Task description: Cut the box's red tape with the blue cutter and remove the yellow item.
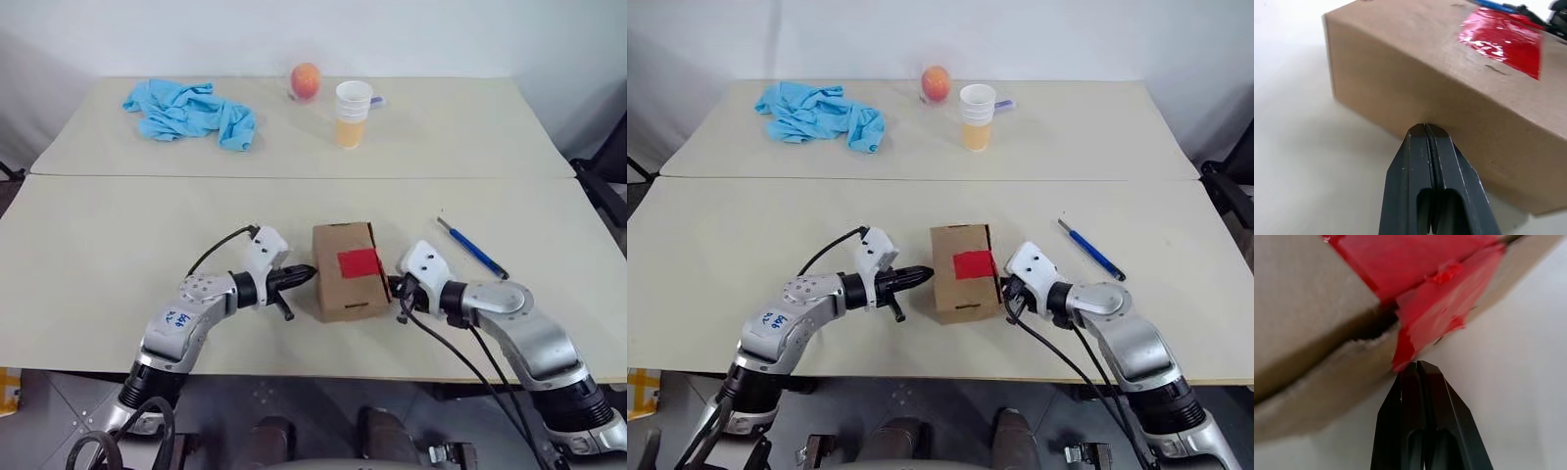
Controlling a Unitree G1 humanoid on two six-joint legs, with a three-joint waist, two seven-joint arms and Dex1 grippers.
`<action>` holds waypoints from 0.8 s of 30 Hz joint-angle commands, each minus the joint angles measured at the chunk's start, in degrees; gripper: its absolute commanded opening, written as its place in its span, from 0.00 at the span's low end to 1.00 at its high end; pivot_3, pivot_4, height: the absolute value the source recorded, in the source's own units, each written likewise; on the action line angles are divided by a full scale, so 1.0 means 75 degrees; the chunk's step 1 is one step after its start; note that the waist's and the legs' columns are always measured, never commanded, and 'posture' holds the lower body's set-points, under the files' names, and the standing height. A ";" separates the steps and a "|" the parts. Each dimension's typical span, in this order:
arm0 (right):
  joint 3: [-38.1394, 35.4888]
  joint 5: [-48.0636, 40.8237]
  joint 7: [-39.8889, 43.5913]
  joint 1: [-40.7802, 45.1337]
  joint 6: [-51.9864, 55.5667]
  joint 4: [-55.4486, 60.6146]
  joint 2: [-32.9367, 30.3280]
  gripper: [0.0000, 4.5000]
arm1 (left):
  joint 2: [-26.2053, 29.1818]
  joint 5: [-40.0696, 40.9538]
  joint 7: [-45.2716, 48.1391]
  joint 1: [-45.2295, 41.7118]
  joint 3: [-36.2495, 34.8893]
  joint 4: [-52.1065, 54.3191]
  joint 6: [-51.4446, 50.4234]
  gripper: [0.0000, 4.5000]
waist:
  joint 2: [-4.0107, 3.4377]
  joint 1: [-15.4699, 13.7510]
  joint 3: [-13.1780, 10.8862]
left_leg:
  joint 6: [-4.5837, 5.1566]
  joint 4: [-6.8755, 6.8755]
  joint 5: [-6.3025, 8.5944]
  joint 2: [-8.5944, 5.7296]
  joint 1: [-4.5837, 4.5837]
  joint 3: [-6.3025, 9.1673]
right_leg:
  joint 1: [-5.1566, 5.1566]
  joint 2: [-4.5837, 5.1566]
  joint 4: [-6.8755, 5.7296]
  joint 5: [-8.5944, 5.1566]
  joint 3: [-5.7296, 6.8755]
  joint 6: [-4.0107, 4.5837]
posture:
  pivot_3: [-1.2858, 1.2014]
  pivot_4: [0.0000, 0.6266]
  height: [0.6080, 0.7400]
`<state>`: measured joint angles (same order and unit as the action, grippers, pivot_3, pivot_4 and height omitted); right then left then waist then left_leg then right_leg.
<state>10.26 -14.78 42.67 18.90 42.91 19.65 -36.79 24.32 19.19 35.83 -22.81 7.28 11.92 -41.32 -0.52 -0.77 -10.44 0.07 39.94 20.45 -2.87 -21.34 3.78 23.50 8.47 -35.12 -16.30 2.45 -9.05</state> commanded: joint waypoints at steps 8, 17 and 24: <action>-0.0013 -0.0111 -0.0265 -0.0126 0.1279 0.0767 -0.0231 0.01 | 0.0680 0.0202 0.0375 0.0184 -0.0091 0.0622 -0.0503 0.00 | 0.0001 0.0010 0.0001 | 0.0000 -0.0007 0.0000 0.0001 0.0003 0.0000 | 0.0000 -0.0002 -0.0001 -0.0001 -0.0001 0.0003 | 0.52 0.24 1.00; -0.2776 -0.2485 0.0019 0.0520 0.4240 0.1370 -0.0683 0.35 | 0.1803 0.1156 0.2015 -0.0652 -0.0885 0.0229 -0.0405 0.00 | 0.0003 -0.0076 -0.0001 | 0.0006 -0.0005 0.0002 -0.0005 -0.0004 0.0005 | 0.0000 0.0003 0.0005 -0.0001 -0.0002 0.0003 | 0.52 0.24 1.00; -0.2623 -0.2696 -0.1159 0.1731 0.5308 0.1100 0.0559 0.88 | 0.0801 0.0614 0.1896 -0.2179 0.0020 -0.0846 0.0050 0.00 | 0.0003 -0.0067 -0.0001 | 0.0005 -0.0011 0.0000 -0.0010 -0.0002 0.0006 | 0.0001 0.0003 -0.0001 -0.0001 0.0000 0.0002 | 0.52 0.24 1.00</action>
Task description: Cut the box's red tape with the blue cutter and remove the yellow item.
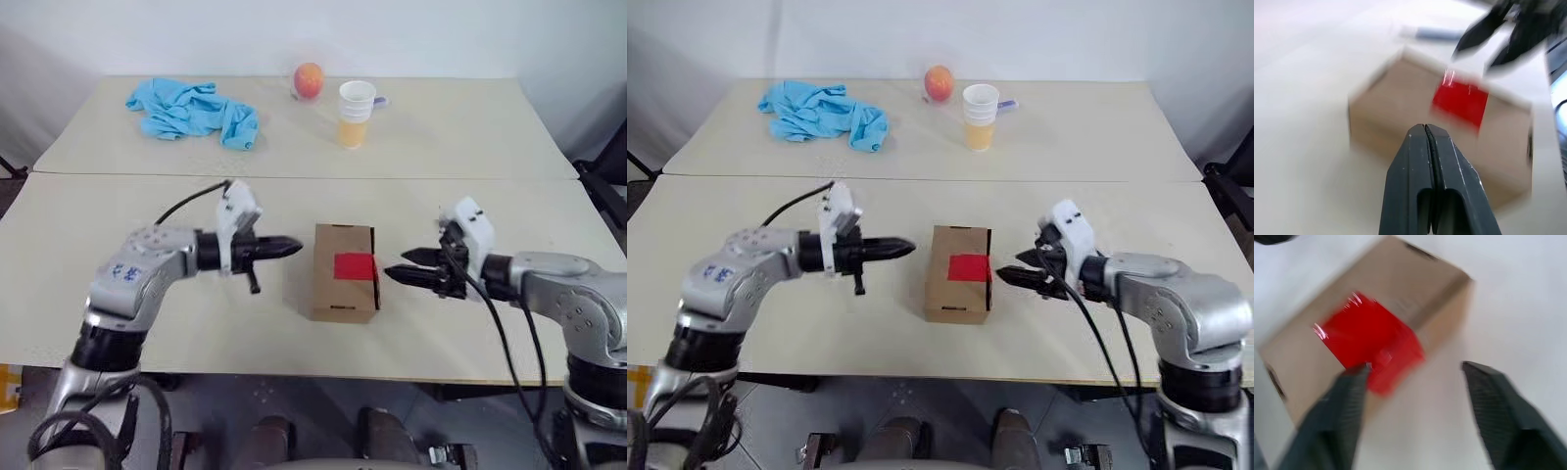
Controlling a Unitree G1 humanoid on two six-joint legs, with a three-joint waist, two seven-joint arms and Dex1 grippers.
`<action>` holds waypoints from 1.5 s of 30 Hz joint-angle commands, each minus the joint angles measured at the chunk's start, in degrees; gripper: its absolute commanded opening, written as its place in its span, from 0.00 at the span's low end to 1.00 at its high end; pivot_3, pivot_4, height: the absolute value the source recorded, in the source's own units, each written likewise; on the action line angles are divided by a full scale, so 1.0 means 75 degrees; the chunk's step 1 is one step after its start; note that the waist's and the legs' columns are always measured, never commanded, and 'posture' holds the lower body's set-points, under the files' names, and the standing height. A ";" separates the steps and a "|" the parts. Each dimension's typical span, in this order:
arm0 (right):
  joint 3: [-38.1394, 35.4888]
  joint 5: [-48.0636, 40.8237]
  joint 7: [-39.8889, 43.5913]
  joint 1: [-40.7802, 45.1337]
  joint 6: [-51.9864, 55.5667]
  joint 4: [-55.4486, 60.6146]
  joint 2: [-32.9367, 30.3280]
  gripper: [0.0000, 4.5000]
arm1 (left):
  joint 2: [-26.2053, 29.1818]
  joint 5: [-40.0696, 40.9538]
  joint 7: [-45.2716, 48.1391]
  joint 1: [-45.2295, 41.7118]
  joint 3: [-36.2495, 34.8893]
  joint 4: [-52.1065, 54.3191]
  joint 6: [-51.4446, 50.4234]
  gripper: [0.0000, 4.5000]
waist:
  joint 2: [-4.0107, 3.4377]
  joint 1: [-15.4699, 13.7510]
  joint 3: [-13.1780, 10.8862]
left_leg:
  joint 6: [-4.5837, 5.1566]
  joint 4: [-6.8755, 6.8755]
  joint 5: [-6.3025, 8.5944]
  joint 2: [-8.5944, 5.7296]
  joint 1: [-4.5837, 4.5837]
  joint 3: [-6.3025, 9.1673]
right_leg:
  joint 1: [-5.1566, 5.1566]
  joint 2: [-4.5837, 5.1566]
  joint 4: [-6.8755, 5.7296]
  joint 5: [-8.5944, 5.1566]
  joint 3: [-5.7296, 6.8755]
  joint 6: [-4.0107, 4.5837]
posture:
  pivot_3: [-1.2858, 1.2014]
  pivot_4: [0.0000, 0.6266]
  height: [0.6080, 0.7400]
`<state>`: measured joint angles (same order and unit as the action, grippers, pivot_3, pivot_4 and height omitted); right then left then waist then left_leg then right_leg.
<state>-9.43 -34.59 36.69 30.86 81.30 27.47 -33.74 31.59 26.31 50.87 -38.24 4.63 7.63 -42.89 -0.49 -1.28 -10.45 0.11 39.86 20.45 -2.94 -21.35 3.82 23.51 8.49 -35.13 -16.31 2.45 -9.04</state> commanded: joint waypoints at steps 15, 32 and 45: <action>0.0052 -0.0197 -0.0602 0.0010 0.0193 -0.0185 -0.0264 0.99 | -0.0559 -0.1533 -0.0429 0.0196 0.1446 -0.0612 0.0608 0.00 | 0.0001 0.0001 0.0001 | 0.0006 -0.0020 -0.0002 -0.0009 0.0002 -0.0001 | 0.0004 0.0003 0.0005 0.0000 -0.0001 0.0000 | 0.52 0.24 1.00; 0.0834 0.0304 -0.1708 0.0803 0.0672 -0.0451 -0.0099 0.99 | -0.0744 -0.1648 -0.0432 0.0123 0.1559 -0.0674 0.0552 0.00 | 0.0003 0.0004 0.0004 | 0.0005 -0.0017 -0.0002 -0.0007 0.0012 -0.0001 | -0.0006 0.0004 0.0004 0.0000 -0.0001 0.0000 | 0.52 0.24 1.00; 0.1821 0.0833 -0.2191 0.1070 0.1034 -0.0277 -0.0303 0.99 | -0.0965 -0.2036 -0.0472 0.0114 0.1991 -0.1157 0.0667 0.00 | 0.0041 -0.0011 0.0044 | 0.0005 -0.0016 -0.0003 -0.0009 0.0017 0.0002 | -0.0013 0.0003 0.0004 0.0000 -0.0001 0.0000 | 0.52 0.24 1.00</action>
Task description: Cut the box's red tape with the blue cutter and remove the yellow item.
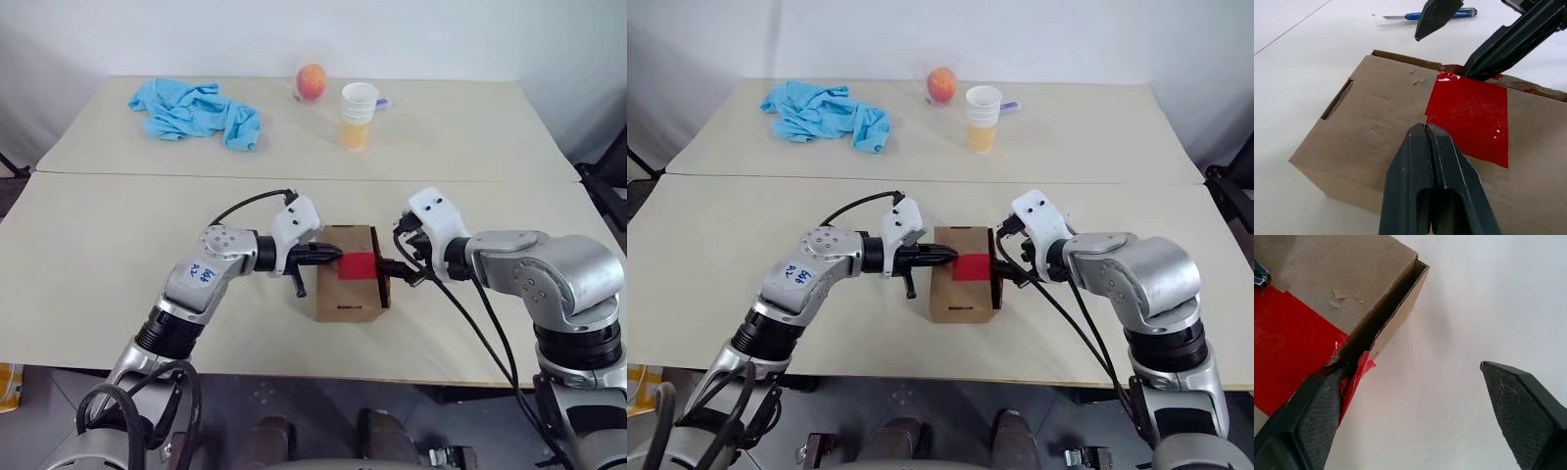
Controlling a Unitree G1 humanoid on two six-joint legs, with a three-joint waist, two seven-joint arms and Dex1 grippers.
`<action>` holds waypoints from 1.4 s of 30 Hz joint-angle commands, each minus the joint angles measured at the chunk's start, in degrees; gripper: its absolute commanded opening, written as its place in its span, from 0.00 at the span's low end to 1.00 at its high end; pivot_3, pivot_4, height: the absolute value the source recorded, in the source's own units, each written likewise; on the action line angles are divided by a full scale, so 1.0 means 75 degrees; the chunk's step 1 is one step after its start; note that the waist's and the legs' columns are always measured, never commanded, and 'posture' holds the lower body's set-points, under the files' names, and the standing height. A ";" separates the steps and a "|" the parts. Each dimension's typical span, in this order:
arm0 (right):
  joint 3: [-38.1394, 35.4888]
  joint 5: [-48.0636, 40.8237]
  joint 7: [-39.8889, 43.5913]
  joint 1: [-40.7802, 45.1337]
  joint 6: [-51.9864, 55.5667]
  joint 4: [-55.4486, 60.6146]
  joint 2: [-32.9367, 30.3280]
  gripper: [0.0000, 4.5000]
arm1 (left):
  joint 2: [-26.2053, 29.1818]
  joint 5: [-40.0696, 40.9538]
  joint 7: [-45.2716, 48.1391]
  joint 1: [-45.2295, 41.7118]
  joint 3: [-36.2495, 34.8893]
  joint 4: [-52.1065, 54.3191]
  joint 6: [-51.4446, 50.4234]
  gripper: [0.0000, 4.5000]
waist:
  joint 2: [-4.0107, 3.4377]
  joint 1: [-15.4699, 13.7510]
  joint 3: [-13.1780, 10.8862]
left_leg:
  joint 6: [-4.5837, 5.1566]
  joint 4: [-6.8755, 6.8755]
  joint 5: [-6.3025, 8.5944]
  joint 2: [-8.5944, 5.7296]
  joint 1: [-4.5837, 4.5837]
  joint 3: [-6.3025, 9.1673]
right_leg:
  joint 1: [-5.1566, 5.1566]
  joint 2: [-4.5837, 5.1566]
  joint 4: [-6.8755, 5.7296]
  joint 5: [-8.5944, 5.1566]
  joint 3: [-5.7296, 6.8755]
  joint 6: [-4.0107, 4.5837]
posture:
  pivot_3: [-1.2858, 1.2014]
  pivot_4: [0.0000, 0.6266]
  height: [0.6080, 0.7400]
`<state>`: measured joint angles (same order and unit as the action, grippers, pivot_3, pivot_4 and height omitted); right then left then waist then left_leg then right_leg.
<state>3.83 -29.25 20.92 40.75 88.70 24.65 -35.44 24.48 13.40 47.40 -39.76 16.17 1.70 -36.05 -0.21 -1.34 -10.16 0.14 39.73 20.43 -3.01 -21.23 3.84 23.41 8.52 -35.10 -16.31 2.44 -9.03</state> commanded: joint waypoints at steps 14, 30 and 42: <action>-0.0455 0.0526 -0.0356 -0.0902 -0.0703 -0.0924 0.0309 0.99 | 0.0045 -0.0302 0.0082 0.0452 0.0538 -0.0394 -0.0331 0.00 | 0.0014 -0.0007 0.0048 | 0.0002 -0.0002 -0.0001 -0.0003 0.0012 0.0010 | -0.0016 0.0001 0.0005 0.0000 0.0004 0.0000 | 0.52 0.24 1.00; -0.1307 0.0626 -0.0898 -0.0132 -0.1295 -0.1457 0.1618 0.99 | 0.0045 -0.0294 0.0093 0.0539 0.0594 -0.0299 -0.0421 0.00 | 0.0005 0.0019 0.0063 | 0.0000 -0.0010 -0.0002 -0.0003 0.0015 0.0009 | -0.0010 0.0001 0.0002 0.0000 0.0000 0.0000 | 0.52 0.24 1.00; -0.0760 0.1266 -0.1032 -0.0197 -0.1625 -0.1894 0.1183 0.99 | 0.0171 -0.0375 0.0068 0.0641 0.0753 -0.0174 -0.0851 0.00 | 0.0003 0.0020 0.0065 | 0.0000 -0.0012 -0.0002 -0.0002 0.0017 0.0008 | -0.0011 0.0000 0.0003 0.0000 0.0000 0.0000 | 0.52 0.24 1.00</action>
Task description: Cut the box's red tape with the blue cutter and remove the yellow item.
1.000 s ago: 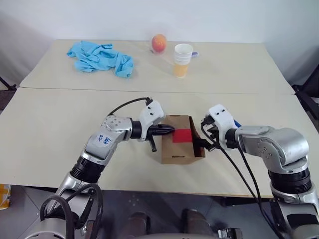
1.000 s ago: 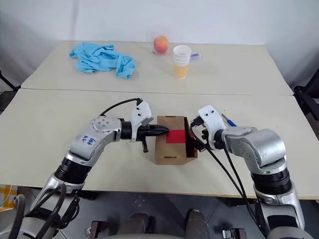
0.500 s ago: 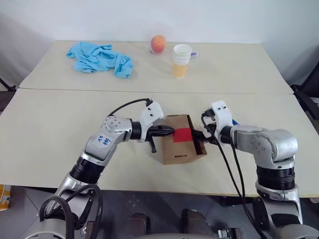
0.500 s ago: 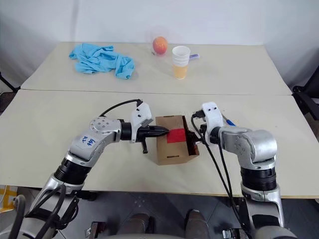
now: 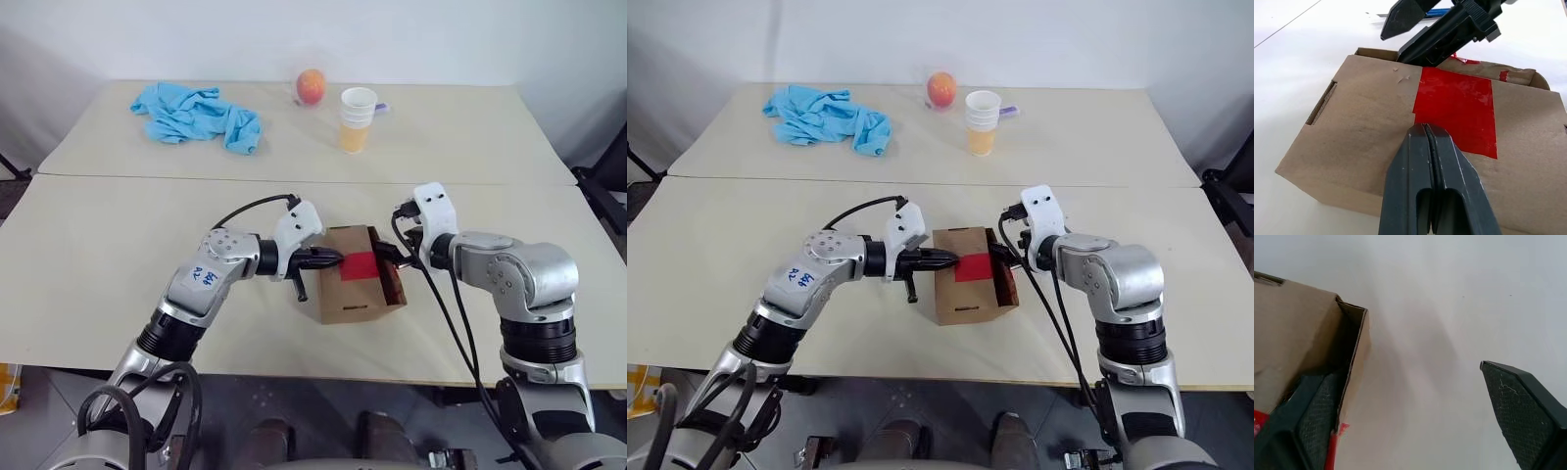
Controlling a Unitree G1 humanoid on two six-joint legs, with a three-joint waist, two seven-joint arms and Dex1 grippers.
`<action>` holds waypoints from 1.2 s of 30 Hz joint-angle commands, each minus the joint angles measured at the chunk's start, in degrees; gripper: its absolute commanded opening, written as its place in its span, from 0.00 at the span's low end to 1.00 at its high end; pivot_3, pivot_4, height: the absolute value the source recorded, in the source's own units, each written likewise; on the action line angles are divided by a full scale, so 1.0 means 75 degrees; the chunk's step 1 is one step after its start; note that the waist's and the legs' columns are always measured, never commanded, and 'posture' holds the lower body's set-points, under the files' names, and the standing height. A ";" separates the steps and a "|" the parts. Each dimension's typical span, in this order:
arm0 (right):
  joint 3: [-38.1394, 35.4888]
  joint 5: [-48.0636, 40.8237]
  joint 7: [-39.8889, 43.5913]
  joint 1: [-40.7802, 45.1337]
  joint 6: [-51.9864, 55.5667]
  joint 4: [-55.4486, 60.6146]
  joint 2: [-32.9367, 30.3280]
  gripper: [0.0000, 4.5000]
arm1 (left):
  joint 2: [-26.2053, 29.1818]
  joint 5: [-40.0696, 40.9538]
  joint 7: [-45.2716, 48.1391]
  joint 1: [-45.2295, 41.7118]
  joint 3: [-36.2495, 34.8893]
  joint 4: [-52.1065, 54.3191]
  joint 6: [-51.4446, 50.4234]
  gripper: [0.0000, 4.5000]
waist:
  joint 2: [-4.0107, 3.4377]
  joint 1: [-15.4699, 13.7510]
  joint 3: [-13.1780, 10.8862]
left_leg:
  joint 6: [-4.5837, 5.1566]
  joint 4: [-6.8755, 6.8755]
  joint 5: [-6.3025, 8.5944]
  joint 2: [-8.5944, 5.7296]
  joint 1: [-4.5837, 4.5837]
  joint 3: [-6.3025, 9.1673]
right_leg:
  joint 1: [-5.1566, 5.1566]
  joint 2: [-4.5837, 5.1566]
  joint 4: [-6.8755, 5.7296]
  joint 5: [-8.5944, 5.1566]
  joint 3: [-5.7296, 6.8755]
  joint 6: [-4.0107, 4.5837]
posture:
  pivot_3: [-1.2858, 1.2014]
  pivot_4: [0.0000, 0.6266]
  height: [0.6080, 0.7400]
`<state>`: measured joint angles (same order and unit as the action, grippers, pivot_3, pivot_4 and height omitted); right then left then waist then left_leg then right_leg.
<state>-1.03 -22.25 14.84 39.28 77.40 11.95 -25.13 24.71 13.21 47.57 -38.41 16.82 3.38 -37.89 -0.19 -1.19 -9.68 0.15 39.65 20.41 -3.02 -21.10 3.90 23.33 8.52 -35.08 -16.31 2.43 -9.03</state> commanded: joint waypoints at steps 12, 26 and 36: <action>-0.0036 0.0607 -0.0072 -0.0582 -0.0719 -0.0496 -0.0279 0.99 | 0.0187 -0.0378 -0.0061 0.0542 0.0677 -0.0375 -0.0703 0.00 | -0.0029 0.0010 0.0044 | 0.0000 -0.0005 0.0000 0.0000 0.0004 -0.0003 | -0.0004 0.0000 0.0006 0.0000 -0.0001 0.0000 | 0.52 0.24 1.00; -0.0812 -0.1685 0.3506 0.0127 0.0438 -0.2354 -0.1892 0.99 | 0.0496 -0.0096 0.0509 0.0634 -0.0085 -0.0308 0.0395 0.00 | -0.0042 0.0126 0.0049 | 0.0000 -0.0038 -0.0004 0.0017 0.0005 -0.0006 | -0.0005 -0.0010 0.0045 0.0000 0.0002 0.0001 | 0.52 0.24 1.00; 0.0938 -0.1698 0.5022 0.0445 -0.0019 -0.2969 -0.1823 0.91 | 0.0423 -0.0134 0.0464 0.0590 -0.0180 -0.0400 0.0545 0.00 | -0.0045 0.0190 0.0050 | -0.0011 -0.0053 -0.0016 0.0023 0.0010 -0.0017 | 0.0002 -0.0009 0.0046 0.0000 -0.0001 0.0000 | 0.52 0.24 1.00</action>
<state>3.17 -33.92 50.21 42.96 77.24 -10.72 -39.87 27.49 13.88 51.52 -35.70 13.97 2.71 -32.38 -0.52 0.24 -9.30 0.06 39.25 20.29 -2.85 -21.02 3.78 23.35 8.45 -34.74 -16.31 2.43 -9.03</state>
